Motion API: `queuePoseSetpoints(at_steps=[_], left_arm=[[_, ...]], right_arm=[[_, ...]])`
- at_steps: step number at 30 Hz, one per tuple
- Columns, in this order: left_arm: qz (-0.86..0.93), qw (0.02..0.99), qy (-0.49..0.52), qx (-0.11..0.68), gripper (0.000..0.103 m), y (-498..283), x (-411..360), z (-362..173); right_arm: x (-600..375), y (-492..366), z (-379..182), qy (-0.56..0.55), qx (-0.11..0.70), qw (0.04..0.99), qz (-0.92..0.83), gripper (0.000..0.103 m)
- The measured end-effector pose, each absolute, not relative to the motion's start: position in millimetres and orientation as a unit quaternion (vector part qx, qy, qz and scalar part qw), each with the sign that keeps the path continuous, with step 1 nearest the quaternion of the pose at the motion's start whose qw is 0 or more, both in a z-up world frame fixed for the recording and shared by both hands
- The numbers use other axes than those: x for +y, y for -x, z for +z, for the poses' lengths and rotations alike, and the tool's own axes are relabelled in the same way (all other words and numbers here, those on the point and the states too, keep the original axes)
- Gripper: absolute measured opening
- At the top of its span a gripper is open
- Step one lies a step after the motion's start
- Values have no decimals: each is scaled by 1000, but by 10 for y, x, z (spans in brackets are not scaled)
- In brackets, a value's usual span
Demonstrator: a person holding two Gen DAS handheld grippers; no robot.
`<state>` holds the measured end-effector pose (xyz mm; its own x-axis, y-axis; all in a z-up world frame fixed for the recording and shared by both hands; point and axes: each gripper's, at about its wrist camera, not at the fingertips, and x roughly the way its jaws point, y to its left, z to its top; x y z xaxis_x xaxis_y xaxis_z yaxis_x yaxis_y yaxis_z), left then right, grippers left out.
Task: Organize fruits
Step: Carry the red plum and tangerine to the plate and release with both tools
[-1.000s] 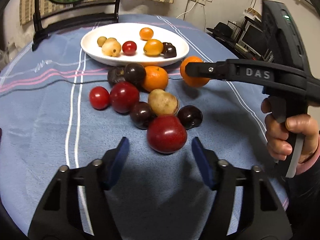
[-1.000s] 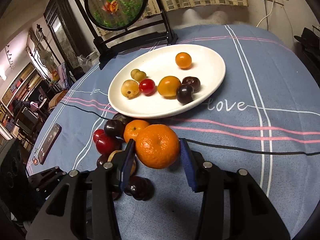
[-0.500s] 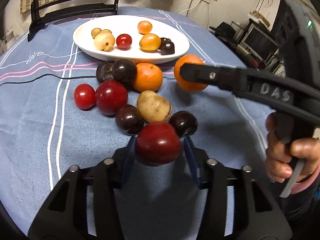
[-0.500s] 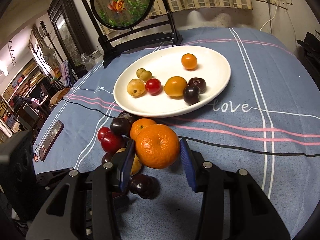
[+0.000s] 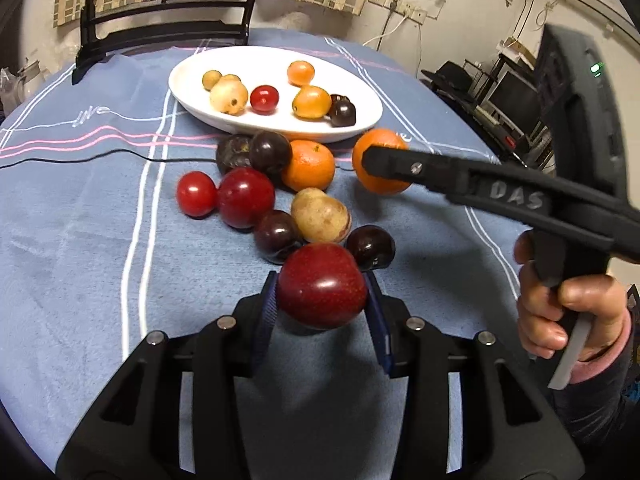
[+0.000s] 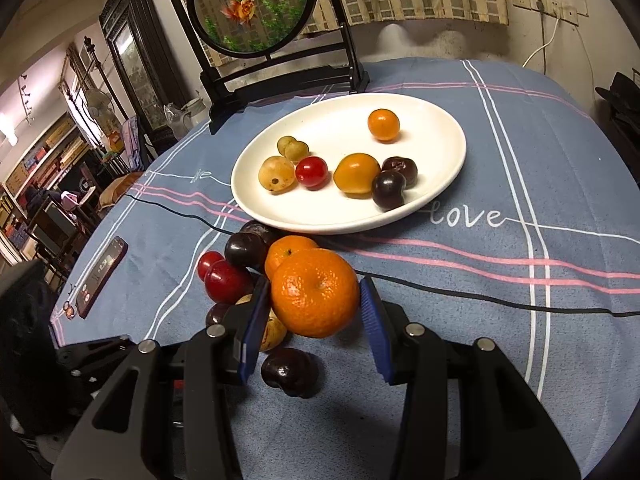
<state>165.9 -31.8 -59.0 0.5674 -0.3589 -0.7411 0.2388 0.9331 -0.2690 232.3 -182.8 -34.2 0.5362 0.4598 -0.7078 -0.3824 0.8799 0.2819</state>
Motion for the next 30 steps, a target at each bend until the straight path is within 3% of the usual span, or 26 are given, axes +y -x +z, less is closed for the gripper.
queuePoseSetpoints(at_steps=[8, 17, 30], left_arm=[[-178, 894, 84, 403, 42, -1747, -26, -237], [-148, 905, 82, 389, 42, -2736, 34, 92], [-115, 897, 58, 424, 42, -3933, -163, -138]], right_arm=[[-1783, -2319, -219, -35, 387, 894, 224, 46], [-1690, -2763, -6, -26, 341, 924, 171, 46], [-1789, -3559, -229, -68, 372, 911, 161, 46]])
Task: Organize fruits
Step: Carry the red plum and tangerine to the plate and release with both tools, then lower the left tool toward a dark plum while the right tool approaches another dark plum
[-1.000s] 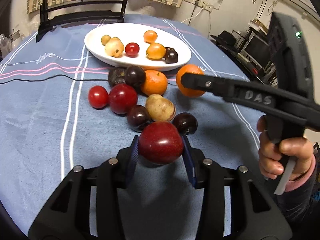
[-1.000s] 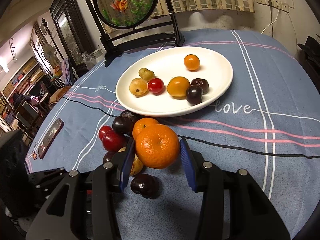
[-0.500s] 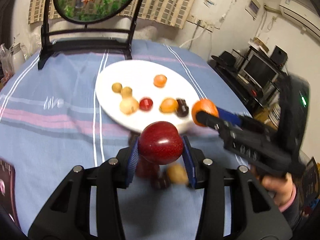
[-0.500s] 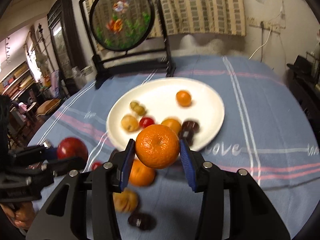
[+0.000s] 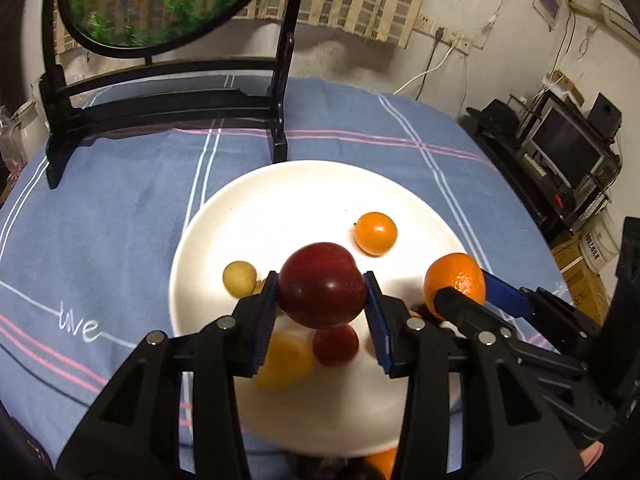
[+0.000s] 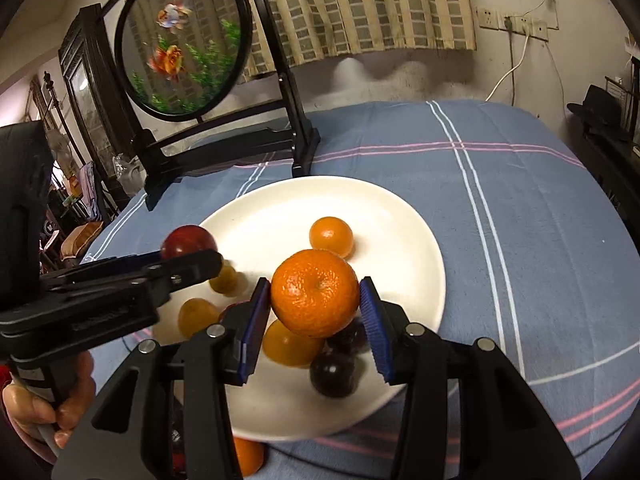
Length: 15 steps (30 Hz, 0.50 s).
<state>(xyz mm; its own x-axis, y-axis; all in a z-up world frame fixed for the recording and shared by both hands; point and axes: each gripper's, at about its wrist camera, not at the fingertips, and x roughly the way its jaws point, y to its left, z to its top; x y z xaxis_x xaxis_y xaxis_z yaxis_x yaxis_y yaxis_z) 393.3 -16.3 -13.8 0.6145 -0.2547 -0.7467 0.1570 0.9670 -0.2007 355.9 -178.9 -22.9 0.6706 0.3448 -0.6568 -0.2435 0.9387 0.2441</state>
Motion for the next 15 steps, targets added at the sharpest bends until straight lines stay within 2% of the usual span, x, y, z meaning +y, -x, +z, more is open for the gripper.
queuePoseSetpoints(at_steps=[4, 5, 6, 8, 11, 15], left_arm=[[-102, 894, 39, 434, 43, -4028, -215, -240], [-97, 894, 39, 436, 46, -4030, -210, -251], [-88, 896, 40, 434, 63, -4016, -197, -235], [-68, 906, 35, 416, 75, -3931, -162, -150], [-60, 916, 18, 397, 77, -3732, -152, 15], [-46, 929, 7, 367, 87, -3319, -103, 236]], right_arm=[[-1801, -3645, -292, -67, 381, 907, 165, 46], [-1807, -3650, -302, -67, 384, 906, 164, 46], [-1810, -3660, -309, -67, 388, 905, 162, 49], [-1832, -3646, -280, -73, 388, 903, 169, 50], [-1860, -3540, -139, -74, 368, 911, 170, 53], [-1839, -3297, 28, -70, 345, 918, 181, 58]])
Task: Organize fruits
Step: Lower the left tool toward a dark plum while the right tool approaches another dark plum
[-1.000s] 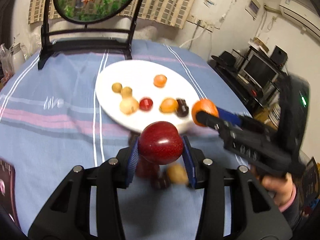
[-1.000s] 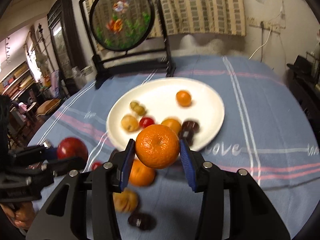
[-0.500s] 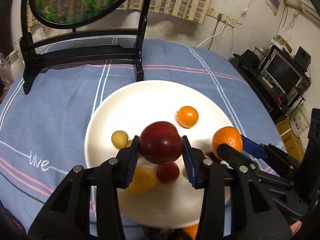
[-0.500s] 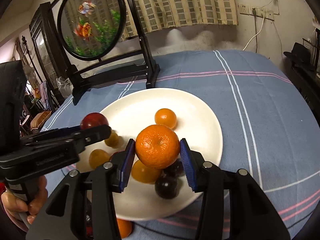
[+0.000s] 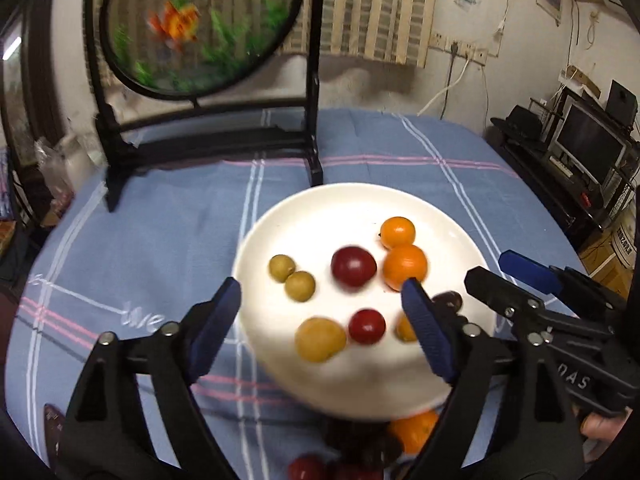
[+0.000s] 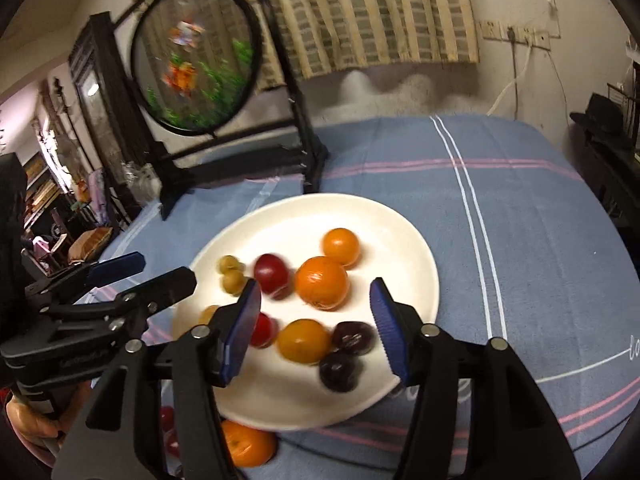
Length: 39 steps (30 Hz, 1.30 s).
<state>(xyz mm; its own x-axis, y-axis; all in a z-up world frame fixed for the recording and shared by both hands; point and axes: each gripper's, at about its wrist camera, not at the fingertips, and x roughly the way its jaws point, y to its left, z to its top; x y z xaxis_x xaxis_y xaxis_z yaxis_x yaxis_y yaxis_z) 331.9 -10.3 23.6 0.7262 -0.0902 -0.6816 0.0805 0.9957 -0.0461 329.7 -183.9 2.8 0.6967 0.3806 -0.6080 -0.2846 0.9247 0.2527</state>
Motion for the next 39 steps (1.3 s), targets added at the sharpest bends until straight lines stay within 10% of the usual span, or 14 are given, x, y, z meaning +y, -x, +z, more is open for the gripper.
queuePoseSetpoints(at_steps=[27, 39], left_arm=[[-11, 929, 16, 369, 99, -2165, 334, -249], [-1, 930, 22, 368, 99, -2156, 357, -244]], right_arm=[[-1509, -1976, -552, 64, 436, 851, 286, 59], [-1480, -2015, -681, 88, 452, 848, 263, 43]])
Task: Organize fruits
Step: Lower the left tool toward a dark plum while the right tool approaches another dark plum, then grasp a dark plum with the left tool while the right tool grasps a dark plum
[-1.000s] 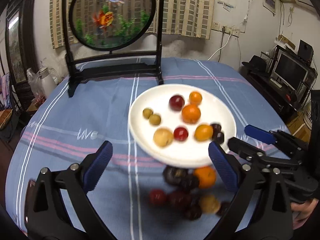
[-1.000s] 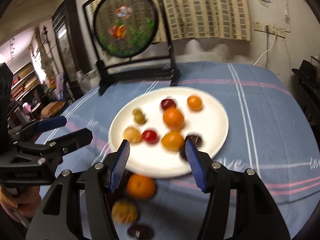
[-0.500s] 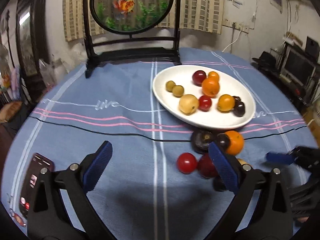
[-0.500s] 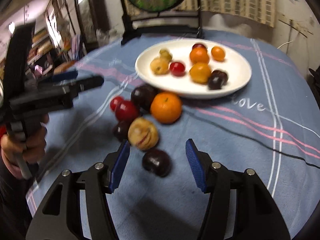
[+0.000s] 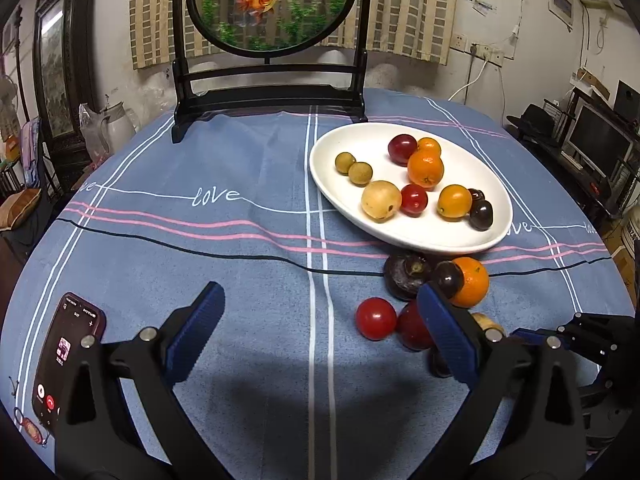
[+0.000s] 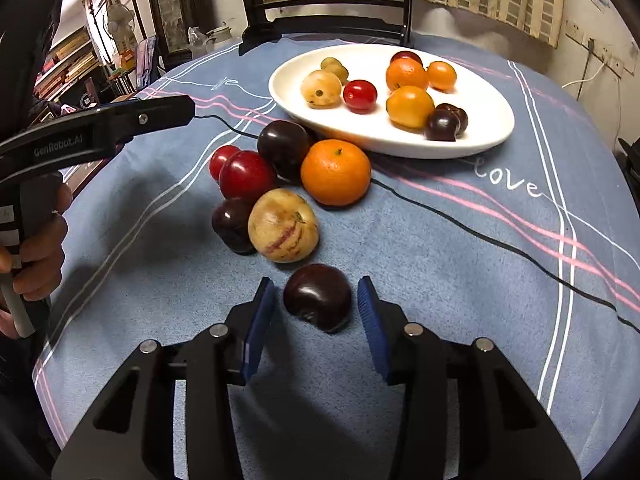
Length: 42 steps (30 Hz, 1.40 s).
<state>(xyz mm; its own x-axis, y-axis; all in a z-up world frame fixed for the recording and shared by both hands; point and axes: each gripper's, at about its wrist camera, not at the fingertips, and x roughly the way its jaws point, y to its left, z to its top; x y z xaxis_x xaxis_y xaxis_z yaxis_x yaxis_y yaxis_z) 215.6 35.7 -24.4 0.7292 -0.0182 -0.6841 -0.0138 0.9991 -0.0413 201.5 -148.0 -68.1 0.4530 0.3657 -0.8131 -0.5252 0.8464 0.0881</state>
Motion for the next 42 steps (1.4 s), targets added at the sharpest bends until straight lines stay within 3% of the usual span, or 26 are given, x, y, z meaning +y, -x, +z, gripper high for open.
queuePoseSetpoints(at_steps=[3, 13, 21, 35, 42], left_arm=[[1, 929, 21, 370, 99, -2164, 358, -255], [-68, 923, 14, 378, 96, -2096, 243, -298], [-186, 887, 0, 423, 56, -1982, -51, -504], [-197, 872, -24, 447, 50, -2055, -310, -639], [-191, 872, -31, 449, 35, -2074, -338, -685]], right_arm=[[-1491, -2018, -680, 87, 450, 848, 264, 34], [-1838, -2134, -527, 1, 443, 859, 256, 33], [-1976, -2149, -452, -29, 435, 867, 243, 33], [-1945, -2138, -418, -26, 429, 868, 248, 33], [-1941, -2126, -400, -27, 425, 869, 251, 33]])
